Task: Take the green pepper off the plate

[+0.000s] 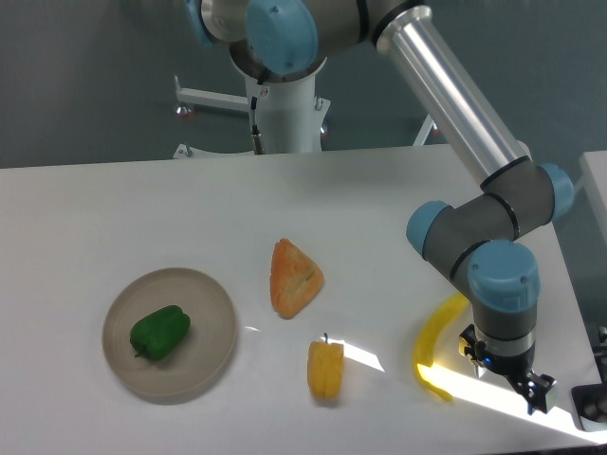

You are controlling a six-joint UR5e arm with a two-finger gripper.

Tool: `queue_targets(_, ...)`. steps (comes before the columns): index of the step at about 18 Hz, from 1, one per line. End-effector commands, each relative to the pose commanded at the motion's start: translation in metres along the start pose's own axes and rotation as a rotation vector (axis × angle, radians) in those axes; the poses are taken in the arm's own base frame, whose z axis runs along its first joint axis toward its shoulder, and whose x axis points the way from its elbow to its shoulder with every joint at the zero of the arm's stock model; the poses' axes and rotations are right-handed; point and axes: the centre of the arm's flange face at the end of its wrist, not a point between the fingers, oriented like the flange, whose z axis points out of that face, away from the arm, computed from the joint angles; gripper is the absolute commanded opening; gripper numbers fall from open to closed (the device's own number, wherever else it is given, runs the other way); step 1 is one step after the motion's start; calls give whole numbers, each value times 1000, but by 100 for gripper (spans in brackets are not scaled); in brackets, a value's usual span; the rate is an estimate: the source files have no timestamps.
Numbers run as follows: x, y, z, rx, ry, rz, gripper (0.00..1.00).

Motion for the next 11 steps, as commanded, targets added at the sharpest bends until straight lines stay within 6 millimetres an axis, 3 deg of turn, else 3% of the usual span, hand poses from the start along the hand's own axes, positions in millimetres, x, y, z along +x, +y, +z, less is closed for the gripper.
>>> queue_targets(6,2,-3,-6,18,2,-3,100)
queue_targets(8,8,-19,-11,21,-1,13,100)
queue_targets(11,13,-25,-24,26,5,15,100)
